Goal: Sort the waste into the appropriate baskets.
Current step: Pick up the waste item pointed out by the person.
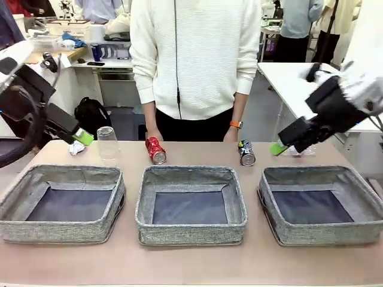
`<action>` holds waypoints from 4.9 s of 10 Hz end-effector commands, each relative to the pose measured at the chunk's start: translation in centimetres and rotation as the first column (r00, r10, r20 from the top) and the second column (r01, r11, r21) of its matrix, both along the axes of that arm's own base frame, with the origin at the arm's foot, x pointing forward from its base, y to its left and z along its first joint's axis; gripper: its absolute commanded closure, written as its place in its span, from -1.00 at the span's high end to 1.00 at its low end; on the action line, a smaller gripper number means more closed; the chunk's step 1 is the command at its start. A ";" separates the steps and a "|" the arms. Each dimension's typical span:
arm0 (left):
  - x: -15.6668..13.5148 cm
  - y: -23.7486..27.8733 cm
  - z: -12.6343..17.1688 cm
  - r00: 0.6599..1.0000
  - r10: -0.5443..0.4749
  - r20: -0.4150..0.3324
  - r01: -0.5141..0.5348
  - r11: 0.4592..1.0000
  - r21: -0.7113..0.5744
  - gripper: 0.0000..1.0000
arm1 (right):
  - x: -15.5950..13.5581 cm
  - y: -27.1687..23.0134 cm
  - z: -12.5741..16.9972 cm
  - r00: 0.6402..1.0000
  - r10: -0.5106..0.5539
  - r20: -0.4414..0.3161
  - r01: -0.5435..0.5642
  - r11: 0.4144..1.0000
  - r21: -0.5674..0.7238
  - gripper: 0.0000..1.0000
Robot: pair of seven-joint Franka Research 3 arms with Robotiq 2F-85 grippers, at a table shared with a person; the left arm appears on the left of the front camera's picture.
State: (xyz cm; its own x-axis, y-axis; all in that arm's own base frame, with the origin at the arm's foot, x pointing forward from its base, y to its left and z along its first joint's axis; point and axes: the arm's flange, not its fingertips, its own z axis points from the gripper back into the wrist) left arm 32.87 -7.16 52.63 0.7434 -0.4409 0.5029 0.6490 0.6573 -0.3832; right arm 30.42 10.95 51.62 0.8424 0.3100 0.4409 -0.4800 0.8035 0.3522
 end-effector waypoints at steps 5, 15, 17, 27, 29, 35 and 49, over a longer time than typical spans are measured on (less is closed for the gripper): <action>1.8 13.9 -5.2 0.906 -0.016 -0.423 -0.242 0.800 -0.548 1.00 | -1.8 -14.9 -4.5 0.864 -0.116 -0.491 0.472 0.529 0.705 1.00; 1.0 15.6 -6.3 0.896 -0.015 -0.444 -0.260 0.792 -0.553 1.00 | -0.4 -17.3 -2.7 0.889 -0.077 -0.452 0.398 0.621 0.676 1.00; 1.0 15.6 -6.3 0.896 -0.015 -0.444 -0.260 0.792 -0.553 1.00 | -0.4 -17.3 -2.7 0.889 -0.077 -0.452 0.398 0.621 0.676 1.00; 1.0 15.6 -6.3 0.896 -0.015 -0.444 -0.260 0.792 -0.553 1.00 | -0.4 -17.3 -2.7 0.889 -0.077 -0.452 0.398 0.621 0.676 1.00; 1.0 15.6 -6.3 0.896 -0.015 -0.444 -0.260 0.792 -0.553 1.00 | -0.4 -17.3 -2.7 0.889 -0.077 -0.452 0.398 0.621 0.676 1.00; 10.1 17.4 -10.8 0.884 -0.063 0.464 0.274 0.874 -0.402 1.00 | -0.4 -17.3 -2.7 0.889 -0.077 -0.452 0.398 0.621 0.676 1.00; 26.3 18.8 -19.5 0.732 0.010 0.681 0.240 0.932 -0.272 1.00 | -0.4 -17.3 -2.7 0.889 -0.077 -0.452 0.398 0.621 0.676 1.00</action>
State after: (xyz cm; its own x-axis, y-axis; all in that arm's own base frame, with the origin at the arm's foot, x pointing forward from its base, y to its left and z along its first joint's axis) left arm 59.22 11.54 32.73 0.1335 -0.1916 0.9724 0.8609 0.5085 -0.0179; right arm 29.73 -6.43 48.74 0.9740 -0.2190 0.0584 0.0050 0.2783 0.9605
